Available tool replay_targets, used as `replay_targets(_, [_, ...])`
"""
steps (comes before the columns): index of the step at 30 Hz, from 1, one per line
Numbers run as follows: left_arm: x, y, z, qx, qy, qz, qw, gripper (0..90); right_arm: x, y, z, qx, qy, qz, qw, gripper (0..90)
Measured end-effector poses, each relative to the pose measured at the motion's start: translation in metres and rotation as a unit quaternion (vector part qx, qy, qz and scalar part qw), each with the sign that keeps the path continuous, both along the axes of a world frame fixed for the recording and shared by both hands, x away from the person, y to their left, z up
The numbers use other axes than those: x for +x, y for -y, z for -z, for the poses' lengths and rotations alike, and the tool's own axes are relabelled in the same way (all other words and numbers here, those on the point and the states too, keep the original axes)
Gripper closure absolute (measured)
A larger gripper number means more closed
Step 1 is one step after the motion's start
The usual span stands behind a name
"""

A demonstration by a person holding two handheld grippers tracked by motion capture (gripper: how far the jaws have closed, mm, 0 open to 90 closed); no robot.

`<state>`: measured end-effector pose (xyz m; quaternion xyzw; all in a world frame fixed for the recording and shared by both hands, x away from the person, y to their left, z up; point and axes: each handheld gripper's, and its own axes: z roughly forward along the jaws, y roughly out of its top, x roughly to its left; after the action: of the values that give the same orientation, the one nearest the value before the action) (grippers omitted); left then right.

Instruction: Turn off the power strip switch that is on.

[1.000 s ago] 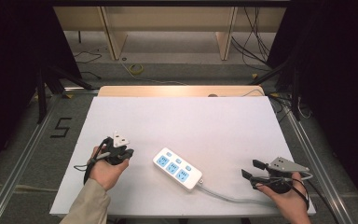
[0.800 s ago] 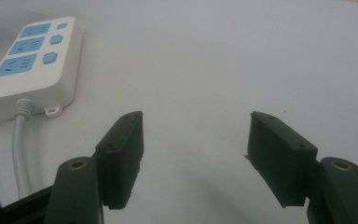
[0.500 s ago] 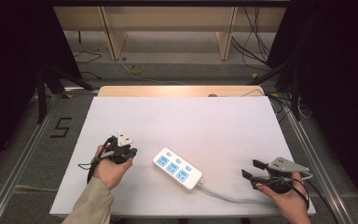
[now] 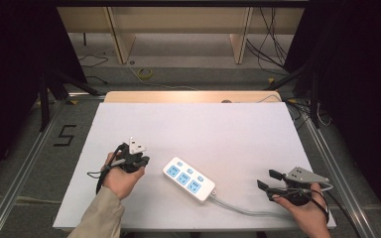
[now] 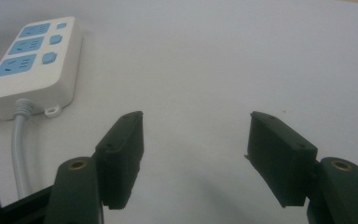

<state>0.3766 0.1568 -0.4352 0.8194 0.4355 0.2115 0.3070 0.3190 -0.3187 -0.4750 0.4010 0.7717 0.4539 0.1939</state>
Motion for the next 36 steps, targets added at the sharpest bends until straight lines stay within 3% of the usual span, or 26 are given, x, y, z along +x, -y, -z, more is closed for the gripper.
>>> replay_targets(36, [0.007, 0.025, -0.002, 0.004, -0.001, 0.023, 0.9997, 89.8, 0.0, 0.0, 0.0, -0.001, 0.0, 0.001, 1.0, 36.9])
